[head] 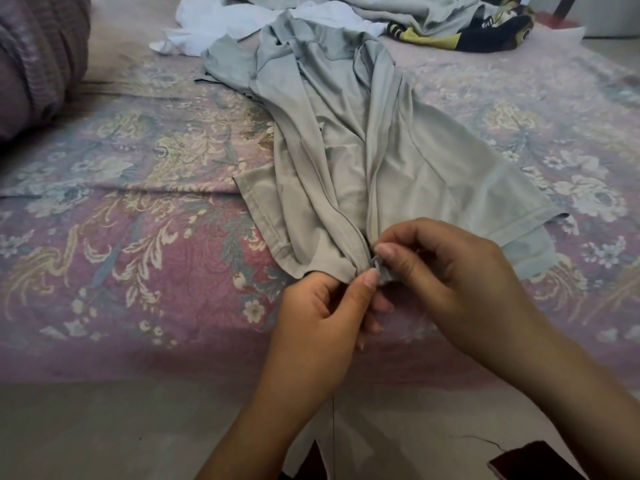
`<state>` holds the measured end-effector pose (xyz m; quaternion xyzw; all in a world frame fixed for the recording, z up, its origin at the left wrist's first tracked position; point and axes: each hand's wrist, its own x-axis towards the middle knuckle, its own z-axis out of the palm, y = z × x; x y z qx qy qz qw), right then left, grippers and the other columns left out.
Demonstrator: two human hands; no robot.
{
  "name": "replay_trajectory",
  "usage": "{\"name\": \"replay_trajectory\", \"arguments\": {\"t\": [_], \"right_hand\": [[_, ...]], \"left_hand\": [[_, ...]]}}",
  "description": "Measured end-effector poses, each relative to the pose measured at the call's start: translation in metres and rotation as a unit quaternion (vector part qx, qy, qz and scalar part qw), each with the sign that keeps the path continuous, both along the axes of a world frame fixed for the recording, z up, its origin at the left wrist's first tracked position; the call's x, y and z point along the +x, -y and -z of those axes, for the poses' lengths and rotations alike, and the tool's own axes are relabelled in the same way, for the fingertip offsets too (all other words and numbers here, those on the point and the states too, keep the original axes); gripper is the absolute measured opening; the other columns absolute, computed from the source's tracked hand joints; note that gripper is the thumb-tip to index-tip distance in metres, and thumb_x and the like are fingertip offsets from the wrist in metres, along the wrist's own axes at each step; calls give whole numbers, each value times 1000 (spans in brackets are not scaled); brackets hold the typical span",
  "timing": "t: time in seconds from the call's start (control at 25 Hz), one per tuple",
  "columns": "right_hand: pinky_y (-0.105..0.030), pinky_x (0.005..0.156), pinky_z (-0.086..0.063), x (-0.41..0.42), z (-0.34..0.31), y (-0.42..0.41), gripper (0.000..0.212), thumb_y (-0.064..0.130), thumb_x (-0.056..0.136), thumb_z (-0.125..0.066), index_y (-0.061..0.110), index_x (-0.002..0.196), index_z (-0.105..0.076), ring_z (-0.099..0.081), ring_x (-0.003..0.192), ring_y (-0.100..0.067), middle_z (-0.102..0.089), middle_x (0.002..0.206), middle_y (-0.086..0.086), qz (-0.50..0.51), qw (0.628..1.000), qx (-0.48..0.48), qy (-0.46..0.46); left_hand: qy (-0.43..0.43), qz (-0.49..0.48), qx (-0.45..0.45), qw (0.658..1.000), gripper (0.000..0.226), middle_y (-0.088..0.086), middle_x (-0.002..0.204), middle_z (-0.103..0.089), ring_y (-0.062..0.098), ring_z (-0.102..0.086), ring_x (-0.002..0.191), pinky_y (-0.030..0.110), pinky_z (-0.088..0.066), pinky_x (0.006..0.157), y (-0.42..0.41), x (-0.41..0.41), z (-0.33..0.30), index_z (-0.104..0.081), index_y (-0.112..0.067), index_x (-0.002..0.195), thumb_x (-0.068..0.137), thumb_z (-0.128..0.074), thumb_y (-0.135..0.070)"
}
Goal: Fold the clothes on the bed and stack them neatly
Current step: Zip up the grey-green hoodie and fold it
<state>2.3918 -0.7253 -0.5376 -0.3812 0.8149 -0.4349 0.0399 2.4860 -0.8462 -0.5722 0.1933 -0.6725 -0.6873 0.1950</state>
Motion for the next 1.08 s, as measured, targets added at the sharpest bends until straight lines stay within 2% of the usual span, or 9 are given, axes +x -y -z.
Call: {"name": "replay_trajectory", "arguments": {"t": [0.24,0.48,0.68,0.76,0.8,0.84,0.92,1.0,1.08], "right_hand": [[-25,77,-44,-6,-8,-4,6,14,92,-74,11,87,-74,-57,82,-7,-67,82,6,-30,1000,4,0],[-37,79,-43,-20,-23,18,11,20,95,-70,10,91,-71,-59,91,-20,-70,90,-2,-45,993,88,-71],[-33,83,-45,-74,-42,42,11,17,94,-71,7,92,-73,-62,95,-21,-71,96,-7,4,995,79,-61],[-31,83,-46,-83,-43,46,9,17,93,-72,8,92,-73,-62,92,-17,-71,95,-5,-34,993,101,-50],[-30,82,-46,-85,-42,47,9,17,93,-73,9,91,-73,-62,90,-17,-71,95,-4,-50,992,110,-46],[-30,81,-46,-88,-43,47,9,19,93,-73,10,90,-72,-62,89,-16,-71,94,-2,-58,991,116,-41],[-29,77,-46,-98,-47,47,12,22,93,-74,12,87,-72,-61,84,-14,-70,90,-1,-62,990,125,-24],[-29,75,-46,-106,-53,48,15,21,93,-74,8,86,-72,-59,79,-12,-70,86,-5,-74,989,126,0],[-28,74,-46,-111,-58,50,14,16,93,-73,4,87,-73,-58,76,-11,-70,83,-9,-93,988,121,23]], "left_hand": [[24,-12,15,1000,12,21,72,-70,22,-56,53,27,-41,45,0,4,-4,-72,1,84,92,-69,-8],[61,-15,45,997,23,27,71,-68,18,-47,43,22,-31,40,7,8,-9,-67,8,77,92,-69,-9],[153,61,34,986,30,27,67,-68,20,-50,41,24,-36,38,6,18,-16,-68,8,70,93,-69,-10],[208,86,-76,971,32,18,59,-68,21,-54,40,25,-42,41,18,26,-25,-72,-4,65,90,-73,-24],[197,67,-175,962,29,7,57,-69,17,-59,45,26,-46,44,27,29,-32,-72,-14,63,87,-76,-31],[136,23,-301,944,24,-4,61,-70,10,-62,52,24,-50,51,37,30,-40,-72,-23,67,83,-79,-38],[-13,-10,-515,857,25,-14,90,-70,2,-63,83,17,-49,78,50,21,-55,-71,-31,94,80,-76,-52],[-96,60,-624,773,60,4,121,-66,19,-59,115,32,-44,102,54,-2,-56,-66,-11,120,80,-69,-55],[-106,101,-671,727,66,18,134,-60,32,-56,124,43,-44,105,54,-24,-49,-62,1,129,80,-75,-42]]}}
